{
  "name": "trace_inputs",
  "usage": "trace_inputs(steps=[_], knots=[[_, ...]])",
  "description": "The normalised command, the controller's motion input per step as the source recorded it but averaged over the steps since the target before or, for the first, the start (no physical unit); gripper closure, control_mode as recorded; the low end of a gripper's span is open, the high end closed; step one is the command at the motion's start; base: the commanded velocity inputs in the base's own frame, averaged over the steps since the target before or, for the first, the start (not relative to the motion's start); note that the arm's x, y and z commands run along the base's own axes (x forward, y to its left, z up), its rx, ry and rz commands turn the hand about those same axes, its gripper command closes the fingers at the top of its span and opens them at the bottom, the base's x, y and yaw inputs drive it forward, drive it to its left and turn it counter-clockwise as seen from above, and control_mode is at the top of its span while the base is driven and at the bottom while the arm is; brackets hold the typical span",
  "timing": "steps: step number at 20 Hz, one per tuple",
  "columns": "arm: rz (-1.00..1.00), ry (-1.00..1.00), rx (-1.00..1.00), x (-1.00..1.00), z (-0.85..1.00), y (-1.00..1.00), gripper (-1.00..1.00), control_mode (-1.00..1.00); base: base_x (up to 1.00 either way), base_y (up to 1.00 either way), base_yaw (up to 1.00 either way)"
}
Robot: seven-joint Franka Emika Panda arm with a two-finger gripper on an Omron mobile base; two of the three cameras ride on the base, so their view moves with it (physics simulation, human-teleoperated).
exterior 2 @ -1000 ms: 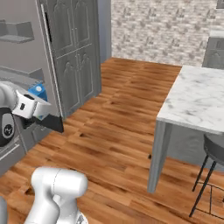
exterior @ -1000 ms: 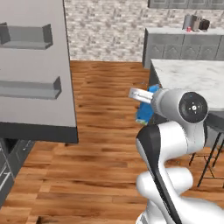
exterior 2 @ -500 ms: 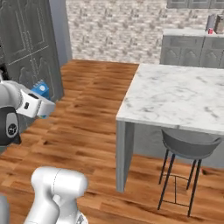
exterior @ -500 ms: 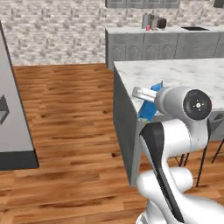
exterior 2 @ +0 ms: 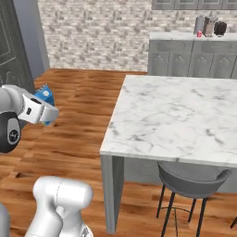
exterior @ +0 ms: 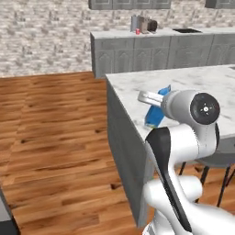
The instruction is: Take a sugar cube from the saucer and place it inside the coffee. Then, grab milk from the fridge and place it next to the coffee on the counter to sweeten the coffee.
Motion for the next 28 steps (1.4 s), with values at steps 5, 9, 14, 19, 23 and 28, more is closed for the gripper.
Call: trace_inputs(steps=[5, 9, 14, 19, 23, 28], knots=[[0.0, 0.0, 0.0, 0.0, 0.0, 0.0, 1.0, 1.0, 0.49, 0.69, -0.01], [0.0, 0.0, 0.0, 0.0, 0.0, 0.0, 1.0, 1.0, 0.71, 0.36, 0.0], [0.0, 0.0, 0.0, 0.0, 0.0, 0.0, 1.0, 1.0, 0.94, 0.16, 0.0], [0.0, 0.0, 0.0, 0.0, 0.0, 0.0, 1.0, 1.0, 0.96, 0.53, 0.01], [0.0, 0.0, 0.0, 0.0, 0.0, 0.0, 1.0, 1.0, 0.7, 0.67, 0.09], [0.0, 0.0, 0.0, 0.0, 0.0, 0.0, 1.0, 1.0, 0.01, 0.37, 0.27]])
